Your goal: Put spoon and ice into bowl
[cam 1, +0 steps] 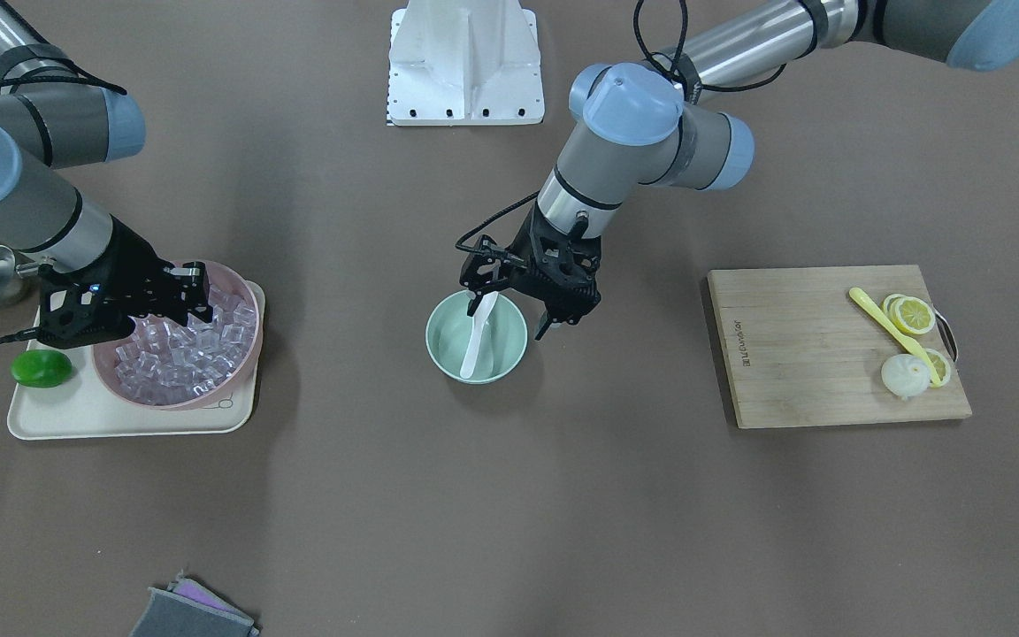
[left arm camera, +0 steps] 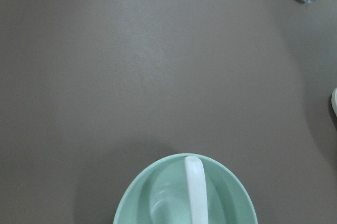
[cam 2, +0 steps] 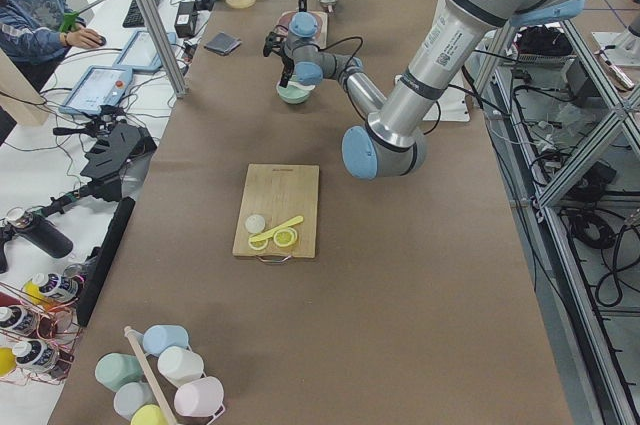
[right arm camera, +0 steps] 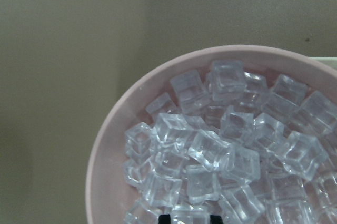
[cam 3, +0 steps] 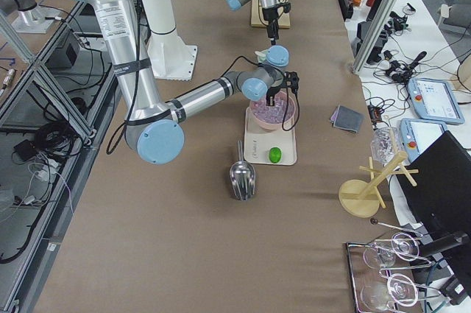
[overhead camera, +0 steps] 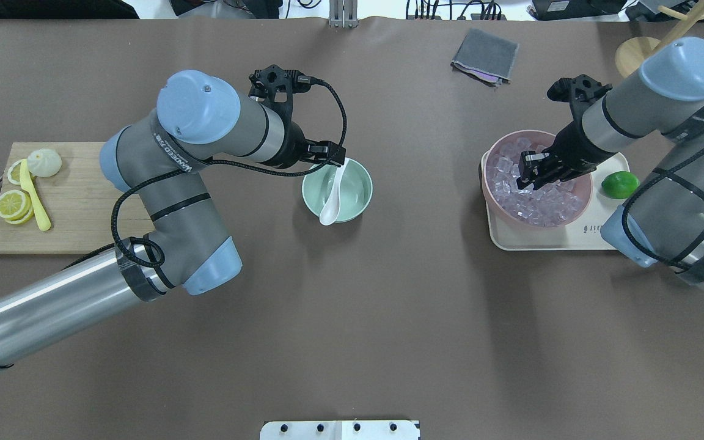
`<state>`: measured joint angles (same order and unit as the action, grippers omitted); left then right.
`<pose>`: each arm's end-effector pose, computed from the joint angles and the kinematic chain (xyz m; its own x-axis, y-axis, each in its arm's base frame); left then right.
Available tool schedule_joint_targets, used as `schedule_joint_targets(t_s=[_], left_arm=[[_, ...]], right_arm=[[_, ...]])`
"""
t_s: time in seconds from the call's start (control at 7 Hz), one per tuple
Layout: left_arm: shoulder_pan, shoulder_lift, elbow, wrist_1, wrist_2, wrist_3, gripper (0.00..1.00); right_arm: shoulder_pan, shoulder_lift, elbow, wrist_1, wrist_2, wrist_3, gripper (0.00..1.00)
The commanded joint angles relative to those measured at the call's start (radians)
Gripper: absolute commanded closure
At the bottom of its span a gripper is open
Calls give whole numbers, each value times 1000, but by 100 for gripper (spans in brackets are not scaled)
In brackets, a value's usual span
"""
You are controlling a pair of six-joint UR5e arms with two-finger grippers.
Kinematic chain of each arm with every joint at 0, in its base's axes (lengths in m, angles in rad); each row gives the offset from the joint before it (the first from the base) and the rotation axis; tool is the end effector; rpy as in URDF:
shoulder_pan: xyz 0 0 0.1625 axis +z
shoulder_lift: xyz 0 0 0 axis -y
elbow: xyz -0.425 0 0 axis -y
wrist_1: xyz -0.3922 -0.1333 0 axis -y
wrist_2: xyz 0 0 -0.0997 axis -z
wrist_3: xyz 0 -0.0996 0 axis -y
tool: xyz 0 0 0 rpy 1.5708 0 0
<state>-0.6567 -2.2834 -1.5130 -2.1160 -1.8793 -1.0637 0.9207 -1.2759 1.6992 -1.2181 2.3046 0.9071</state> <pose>0.5022 -0.5172 0.1867 0.4245 0.2570 -0.8682 0.1732 0.9181 0.3565 -0.3126 -0.5212 0.3910 0.5296 -0.0594 0.8462 0.0241 0.9982 0.0550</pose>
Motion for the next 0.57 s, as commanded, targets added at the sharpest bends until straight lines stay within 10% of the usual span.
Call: schedule_joint_targets(t_s=[0.0,0.43], left_arm=[[-87,65,-79,5,-135,4,8],[-306,312,-210,-1,-396,257,8]], right_arm=[[18,50,25,-4,24,45,100],[-176,263,-16,-4,-211,379,100]])
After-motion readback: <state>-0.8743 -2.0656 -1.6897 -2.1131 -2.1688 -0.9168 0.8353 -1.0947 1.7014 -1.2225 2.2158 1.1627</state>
